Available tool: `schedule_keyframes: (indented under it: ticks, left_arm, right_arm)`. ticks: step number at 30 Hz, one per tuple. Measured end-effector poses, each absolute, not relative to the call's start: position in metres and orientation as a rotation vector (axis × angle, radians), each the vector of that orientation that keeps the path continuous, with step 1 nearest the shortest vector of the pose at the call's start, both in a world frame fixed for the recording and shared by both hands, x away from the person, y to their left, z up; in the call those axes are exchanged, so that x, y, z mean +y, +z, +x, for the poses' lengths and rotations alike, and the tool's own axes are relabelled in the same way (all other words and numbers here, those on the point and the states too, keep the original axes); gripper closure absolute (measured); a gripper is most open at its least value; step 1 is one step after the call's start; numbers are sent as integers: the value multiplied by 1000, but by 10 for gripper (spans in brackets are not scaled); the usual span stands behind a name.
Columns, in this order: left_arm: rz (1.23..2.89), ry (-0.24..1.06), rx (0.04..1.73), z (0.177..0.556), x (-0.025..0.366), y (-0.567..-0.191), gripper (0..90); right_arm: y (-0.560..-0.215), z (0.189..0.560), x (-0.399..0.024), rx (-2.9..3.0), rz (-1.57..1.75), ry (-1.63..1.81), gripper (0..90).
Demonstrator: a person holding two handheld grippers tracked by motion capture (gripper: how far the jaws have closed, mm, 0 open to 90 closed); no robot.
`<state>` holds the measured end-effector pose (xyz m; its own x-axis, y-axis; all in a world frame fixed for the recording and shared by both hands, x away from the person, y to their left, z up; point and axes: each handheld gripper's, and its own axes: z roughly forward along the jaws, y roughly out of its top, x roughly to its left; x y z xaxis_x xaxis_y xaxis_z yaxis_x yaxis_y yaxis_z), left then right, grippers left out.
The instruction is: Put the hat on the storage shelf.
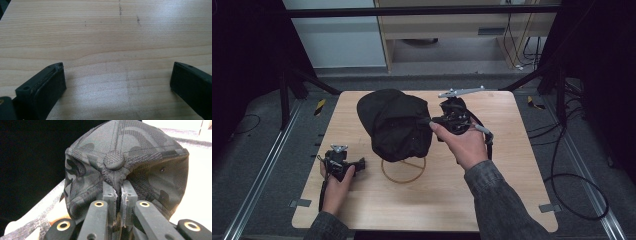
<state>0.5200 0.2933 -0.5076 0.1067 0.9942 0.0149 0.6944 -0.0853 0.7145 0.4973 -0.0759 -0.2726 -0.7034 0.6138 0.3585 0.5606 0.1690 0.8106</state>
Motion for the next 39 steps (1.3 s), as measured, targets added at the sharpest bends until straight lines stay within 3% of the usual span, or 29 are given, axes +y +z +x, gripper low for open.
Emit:
schedule_keyframes:
  ticks: [39]
  left_arm:
    - [1839,707,1642,520,293,-508,0]
  right_arm:
    - [-296,515,-54,2377,1207,1482,817]
